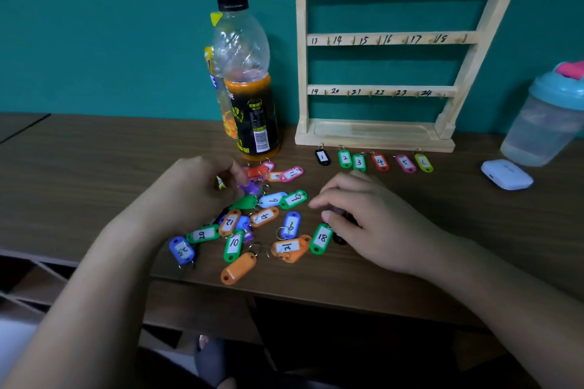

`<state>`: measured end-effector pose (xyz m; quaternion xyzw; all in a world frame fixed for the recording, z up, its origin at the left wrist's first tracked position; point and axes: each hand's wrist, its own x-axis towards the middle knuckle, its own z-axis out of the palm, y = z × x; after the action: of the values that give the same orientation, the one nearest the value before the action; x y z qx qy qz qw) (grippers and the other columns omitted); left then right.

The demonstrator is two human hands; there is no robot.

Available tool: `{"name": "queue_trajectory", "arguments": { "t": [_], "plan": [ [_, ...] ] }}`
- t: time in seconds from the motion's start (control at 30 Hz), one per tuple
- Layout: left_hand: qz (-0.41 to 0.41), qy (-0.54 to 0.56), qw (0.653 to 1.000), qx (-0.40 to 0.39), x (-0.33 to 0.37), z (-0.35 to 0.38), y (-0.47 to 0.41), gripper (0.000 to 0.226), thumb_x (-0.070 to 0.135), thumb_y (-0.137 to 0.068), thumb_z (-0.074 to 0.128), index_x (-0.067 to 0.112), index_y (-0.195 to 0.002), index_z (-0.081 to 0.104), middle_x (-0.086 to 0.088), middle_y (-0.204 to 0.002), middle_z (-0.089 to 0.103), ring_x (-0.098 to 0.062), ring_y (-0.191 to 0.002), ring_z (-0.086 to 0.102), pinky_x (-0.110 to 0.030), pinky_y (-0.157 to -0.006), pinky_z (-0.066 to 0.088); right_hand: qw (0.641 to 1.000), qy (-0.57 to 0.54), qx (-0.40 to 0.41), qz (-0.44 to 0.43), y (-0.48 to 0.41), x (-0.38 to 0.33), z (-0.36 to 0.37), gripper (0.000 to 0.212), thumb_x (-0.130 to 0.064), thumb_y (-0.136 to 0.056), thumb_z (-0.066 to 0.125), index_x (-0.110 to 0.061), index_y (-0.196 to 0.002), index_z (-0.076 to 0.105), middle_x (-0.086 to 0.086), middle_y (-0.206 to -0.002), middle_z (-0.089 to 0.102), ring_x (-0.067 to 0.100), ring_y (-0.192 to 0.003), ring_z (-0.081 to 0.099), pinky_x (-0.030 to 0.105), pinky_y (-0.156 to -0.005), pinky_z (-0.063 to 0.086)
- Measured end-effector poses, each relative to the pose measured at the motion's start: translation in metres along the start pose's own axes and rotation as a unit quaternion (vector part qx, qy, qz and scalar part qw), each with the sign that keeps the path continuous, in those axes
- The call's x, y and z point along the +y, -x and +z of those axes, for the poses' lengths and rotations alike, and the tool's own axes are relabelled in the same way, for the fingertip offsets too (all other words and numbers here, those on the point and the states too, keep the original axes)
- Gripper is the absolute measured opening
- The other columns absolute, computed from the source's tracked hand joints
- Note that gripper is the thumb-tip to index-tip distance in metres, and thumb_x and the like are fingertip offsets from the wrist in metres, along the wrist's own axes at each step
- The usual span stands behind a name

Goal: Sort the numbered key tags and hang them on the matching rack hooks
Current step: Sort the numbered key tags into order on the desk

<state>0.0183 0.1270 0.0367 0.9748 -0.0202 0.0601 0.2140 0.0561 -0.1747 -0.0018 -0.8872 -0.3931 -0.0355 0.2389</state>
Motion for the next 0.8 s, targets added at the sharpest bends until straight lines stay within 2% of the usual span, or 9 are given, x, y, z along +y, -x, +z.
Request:
{"name": "queue_trajectory", "arguments": {
  "t": [0.13,0.23,0.33,0.6,0.7,0.8],
  "plan": [
    [-0.008,0.006,0.998,-0.055,-0.004,-0.008,0.007,0.012,0.039,-0.089,0.081,0.043,-0.095,0.071,0.020,-0.093,0.072,-0.002,-0.082,0.066,-0.028,-0.074,0.051,0.999,0.011,0.017,-0.025,-0.012,-0.010,0.011,0.026,-0.024,-0.107,0.060,-0.030,-0.128,0.072,-0.021,-0.116,0.057,0.006,-0.116,0.049,0.033,-0.102,0.043],
    [0.003,0.011,0.996,-0.094,-0.005,-0.010,0.011,0.017,0.044,-0.086,0.083,0.047,-0.097,0.072,0.021,-0.092,0.071,0.001,-0.084,0.063,-0.023,-0.073,0.047,0.999,0.038,0.021,-0.023,-0.025,-0.019,0.020,0.025,-0.026,-0.107,0.057,-0.029,-0.127,0.072,-0.017,-0.118,0.058,0.012,-0.117,0.049,0.040,-0.103,0.041],
    [0.003,0.012,0.991,-0.132,-0.003,-0.010,0.015,0.023,0.049,-0.083,0.084,0.051,-0.102,0.072,0.024,-0.095,0.069,0.003,-0.090,0.062,-0.021,-0.079,0.050,0.999,0.047,0.022,-0.013,-0.037,-0.027,0.026,0.024,-0.028,-0.107,0.059,-0.029,-0.127,0.071,-0.014,-0.119,0.057,0.013,-0.118,0.047,0.041,-0.104,0.040],
    [0.022,-0.032,0.994,-0.104,-0.001,0.000,0.013,0.016,0.032,-0.085,0.083,0.043,-0.094,0.075,0.017,-0.091,0.070,0.000,-0.086,0.063,-0.022,-0.078,0.052,0.999,0.039,-0.017,-0.004,-0.060,-0.048,0.037,0.022,-0.038,-0.103,0.066,-0.033,-0.124,0.070,-0.013,-0.117,0.051,0.012,-0.119,0.041,0.038,-0.106,0.036],
    [0.021,-0.033,0.994,-0.106,-0.001,0.001,0.011,0.016,0.031,-0.086,0.084,0.040,-0.092,0.073,0.015,-0.089,0.069,0.001,-0.084,0.062,-0.015,-0.069,0.045,0.999,0.044,-0.024,0.013,-0.064,-0.050,0.037,0.018,-0.039,-0.103,0.067,-0.034,-0.120,0.068,-0.013,-0.116,0.049,0.014,-0.119,0.041,0.039,-0.105,0.034],
    [0.023,-0.026,0.994,-0.104,-0.002,0.001,0.010,0.017,0.030,-0.085,0.085,0.039,-0.090,0.072,0.014,-0.087,0.068,0.003,-0.085,0.060,-0.014,-0.066,0.044,0.998,0.048,-0.026,0.027,-0.066,-0.052,0.036,0.013,-0.038,-0.102,0.069,-0.034,-0.114,0.068,-0.012,-0.121,0.051,0.015,-0.121,0.042,0.041,-0.105,0.033]
  ]
}}
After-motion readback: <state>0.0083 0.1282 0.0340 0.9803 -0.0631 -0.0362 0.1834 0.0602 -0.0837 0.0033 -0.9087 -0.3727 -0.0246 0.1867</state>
